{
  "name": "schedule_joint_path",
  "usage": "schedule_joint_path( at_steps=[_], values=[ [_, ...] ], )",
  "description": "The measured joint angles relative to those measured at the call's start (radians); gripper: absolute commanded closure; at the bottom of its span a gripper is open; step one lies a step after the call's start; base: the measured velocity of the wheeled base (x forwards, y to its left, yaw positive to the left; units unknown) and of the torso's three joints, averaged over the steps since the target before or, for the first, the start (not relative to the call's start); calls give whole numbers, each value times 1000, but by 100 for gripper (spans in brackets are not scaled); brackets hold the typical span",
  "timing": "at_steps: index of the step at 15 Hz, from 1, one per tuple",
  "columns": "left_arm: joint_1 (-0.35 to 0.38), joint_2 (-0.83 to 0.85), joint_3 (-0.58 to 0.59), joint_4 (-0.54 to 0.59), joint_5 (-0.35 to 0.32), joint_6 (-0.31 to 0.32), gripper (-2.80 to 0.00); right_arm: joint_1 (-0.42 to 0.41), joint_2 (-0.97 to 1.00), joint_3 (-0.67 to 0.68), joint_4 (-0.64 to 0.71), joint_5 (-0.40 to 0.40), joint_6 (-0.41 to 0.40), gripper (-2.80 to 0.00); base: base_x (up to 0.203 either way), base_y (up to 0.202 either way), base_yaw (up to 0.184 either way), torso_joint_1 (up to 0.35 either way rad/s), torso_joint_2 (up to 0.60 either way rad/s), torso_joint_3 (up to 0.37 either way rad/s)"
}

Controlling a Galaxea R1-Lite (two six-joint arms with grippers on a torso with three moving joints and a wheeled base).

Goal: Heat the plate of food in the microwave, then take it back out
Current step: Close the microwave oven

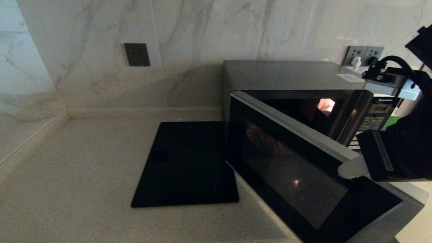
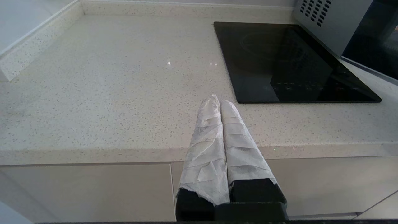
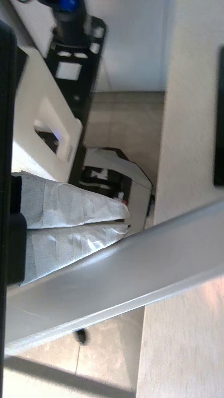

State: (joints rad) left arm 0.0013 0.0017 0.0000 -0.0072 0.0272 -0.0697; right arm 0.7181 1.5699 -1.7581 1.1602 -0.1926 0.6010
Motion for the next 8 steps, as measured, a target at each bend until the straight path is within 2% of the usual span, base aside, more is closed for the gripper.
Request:
schedule_joint_path(
  at_steps=[5,8],
  values=[
    [0,0,0,0,0,0,0,-167,-66,78,-10,8,-88,0,0,0,0,0,0,0],
    [0,0,0,0,1,0,0,-231,-86,102,-30,9,-99,0,0,0,0,0,0,0]
  ],
)
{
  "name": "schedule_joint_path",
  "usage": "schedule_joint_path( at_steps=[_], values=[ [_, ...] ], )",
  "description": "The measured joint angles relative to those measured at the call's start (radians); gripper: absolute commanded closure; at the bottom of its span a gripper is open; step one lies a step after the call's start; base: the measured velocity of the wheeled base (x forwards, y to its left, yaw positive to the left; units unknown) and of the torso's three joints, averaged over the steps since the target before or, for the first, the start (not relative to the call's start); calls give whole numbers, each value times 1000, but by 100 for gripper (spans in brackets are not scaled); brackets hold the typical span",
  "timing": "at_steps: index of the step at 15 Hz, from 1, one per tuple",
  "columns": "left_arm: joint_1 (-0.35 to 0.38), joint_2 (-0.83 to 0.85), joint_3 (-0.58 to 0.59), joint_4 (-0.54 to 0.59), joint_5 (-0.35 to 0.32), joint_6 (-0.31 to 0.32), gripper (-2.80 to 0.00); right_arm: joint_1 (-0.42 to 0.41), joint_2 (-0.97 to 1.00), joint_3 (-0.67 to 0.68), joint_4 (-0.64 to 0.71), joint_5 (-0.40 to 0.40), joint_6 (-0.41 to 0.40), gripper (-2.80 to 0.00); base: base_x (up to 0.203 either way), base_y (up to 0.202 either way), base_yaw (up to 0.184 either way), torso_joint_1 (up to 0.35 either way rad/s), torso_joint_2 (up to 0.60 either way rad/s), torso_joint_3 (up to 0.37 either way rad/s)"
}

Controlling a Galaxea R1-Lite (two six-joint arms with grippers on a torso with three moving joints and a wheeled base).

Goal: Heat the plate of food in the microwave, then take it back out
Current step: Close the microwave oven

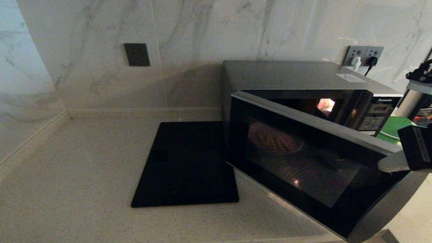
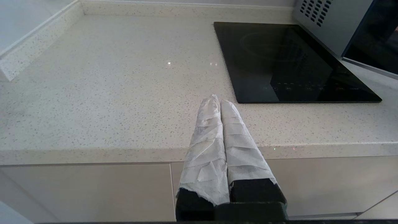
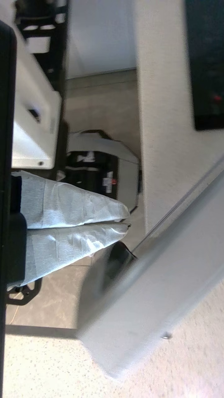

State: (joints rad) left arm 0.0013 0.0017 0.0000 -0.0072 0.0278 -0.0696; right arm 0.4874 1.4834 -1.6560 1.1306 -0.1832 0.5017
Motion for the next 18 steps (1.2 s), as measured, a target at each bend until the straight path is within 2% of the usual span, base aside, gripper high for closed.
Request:
schedule_joint_path(
  at_steps=[4,10,14,18],
  values=[
    [0,0,0,0,0,0,0,-84,19,-6,-40,0,1,0,0,0,0,0,0,0],
    [0,0,0,0,-1,0,0,-219,117,-32,-170,1,3,0,0,0,0,0,0,0],
    [0,0,0,0,0,0,0,-272,193,-91,-205,0,10,0,0,0,0,0,0,0],
    [0,0,0,0,-1,0,0,-311,250,-103,-339,-3,3,0,0,0,0,0,0,0]
  ],
)
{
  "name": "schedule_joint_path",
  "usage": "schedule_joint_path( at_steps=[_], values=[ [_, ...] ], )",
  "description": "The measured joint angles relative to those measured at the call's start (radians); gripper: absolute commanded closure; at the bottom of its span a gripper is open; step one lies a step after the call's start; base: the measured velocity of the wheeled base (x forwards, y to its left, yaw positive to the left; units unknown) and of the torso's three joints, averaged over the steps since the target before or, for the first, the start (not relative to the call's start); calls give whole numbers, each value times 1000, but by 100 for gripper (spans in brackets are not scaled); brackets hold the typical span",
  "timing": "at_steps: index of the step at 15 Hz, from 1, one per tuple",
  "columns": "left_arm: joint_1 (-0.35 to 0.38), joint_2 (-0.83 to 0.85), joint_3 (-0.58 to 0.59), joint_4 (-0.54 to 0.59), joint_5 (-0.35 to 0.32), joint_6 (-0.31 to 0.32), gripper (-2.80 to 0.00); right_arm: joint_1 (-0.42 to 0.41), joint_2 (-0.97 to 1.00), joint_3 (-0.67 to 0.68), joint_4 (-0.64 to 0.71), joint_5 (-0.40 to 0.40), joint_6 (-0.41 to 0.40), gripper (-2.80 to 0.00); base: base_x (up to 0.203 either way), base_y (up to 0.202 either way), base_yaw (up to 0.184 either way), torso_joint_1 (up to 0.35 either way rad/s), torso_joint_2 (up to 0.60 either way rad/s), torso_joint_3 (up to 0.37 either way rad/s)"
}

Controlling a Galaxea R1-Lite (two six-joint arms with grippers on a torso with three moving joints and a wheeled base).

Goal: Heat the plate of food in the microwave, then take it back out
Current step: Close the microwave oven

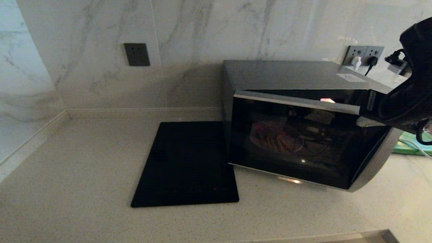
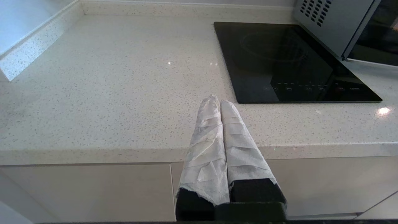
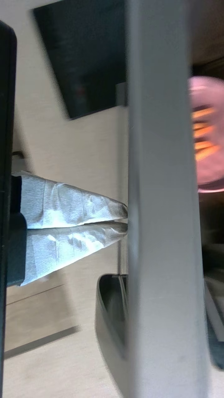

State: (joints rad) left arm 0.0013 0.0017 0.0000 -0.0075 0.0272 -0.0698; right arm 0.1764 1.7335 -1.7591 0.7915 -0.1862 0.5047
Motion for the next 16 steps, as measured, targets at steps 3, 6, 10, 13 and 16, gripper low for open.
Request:
schedule_joint_path(
  at_steps=[3,6,10,13,16],
  values=[
    [0,0,0,0,0,0,0,-18,42,-1,-86,-15,-1,0,0,0,0,0,0,0],
    [0,0,0,0,0,0,0,-28,73,-4,-129,-17,0,0,0,0,0,0,0,0],
    [0,0,0,0,1,0,0,-37,97,-6,-202,-16,0,0,0,0,0,0,0,0],
    [0,0,0,0,0,0,0,-57,122,-10,-280,-16,0,0,0,0,0,0,0,0],
    [0,0,0,0,1,0,0,-72,151,-34,-302,-16,0,0,0,0,0,0,0,0]
  ],
)
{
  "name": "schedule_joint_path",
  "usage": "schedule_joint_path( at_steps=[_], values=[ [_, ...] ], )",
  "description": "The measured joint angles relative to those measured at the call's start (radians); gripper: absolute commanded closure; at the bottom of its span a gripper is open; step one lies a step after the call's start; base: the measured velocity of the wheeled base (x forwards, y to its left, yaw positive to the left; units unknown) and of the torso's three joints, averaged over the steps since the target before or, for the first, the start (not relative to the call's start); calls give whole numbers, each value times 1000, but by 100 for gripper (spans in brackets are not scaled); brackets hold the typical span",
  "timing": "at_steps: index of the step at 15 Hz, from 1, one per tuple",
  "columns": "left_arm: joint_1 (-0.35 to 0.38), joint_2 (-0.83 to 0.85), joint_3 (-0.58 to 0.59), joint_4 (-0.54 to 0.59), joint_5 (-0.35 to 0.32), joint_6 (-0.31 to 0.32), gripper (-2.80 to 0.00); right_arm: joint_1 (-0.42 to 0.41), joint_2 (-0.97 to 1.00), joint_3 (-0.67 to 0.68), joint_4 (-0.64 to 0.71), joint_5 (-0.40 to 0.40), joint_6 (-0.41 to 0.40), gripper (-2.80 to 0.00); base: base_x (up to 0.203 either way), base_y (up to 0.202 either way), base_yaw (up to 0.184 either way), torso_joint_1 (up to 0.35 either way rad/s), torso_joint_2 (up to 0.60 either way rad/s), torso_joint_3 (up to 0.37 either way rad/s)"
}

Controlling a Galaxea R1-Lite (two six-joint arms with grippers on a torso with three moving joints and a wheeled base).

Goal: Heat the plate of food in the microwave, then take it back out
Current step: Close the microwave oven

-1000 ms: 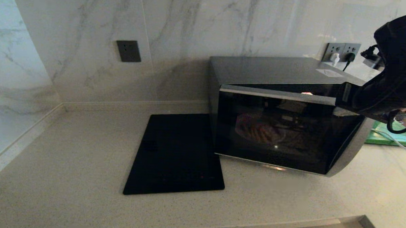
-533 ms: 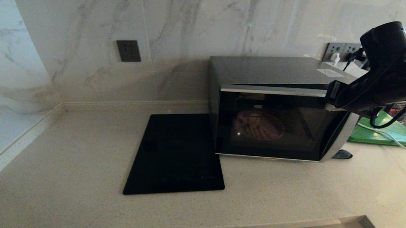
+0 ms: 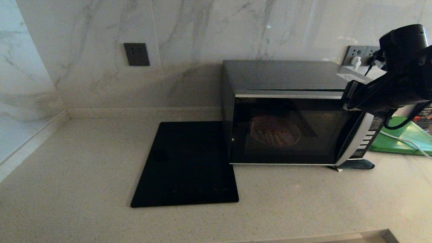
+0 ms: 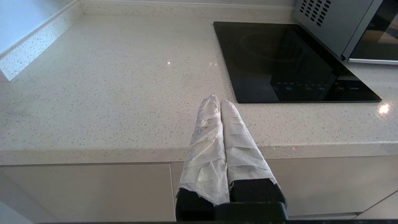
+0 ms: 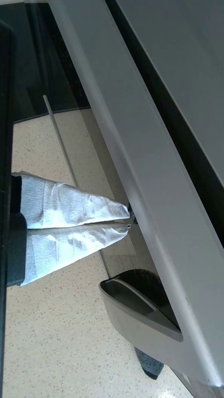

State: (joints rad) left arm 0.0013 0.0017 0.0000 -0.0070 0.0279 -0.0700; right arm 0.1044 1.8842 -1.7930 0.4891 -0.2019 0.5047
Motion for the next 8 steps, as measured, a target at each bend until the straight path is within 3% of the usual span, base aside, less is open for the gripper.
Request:
schedule_joint_path(
  at_steps=[8],
  values=[
    [0,0,0,0,0,0,0,-11,30,-30,-15,0,2,0,0,0,0,0,0,0]
  ],
)
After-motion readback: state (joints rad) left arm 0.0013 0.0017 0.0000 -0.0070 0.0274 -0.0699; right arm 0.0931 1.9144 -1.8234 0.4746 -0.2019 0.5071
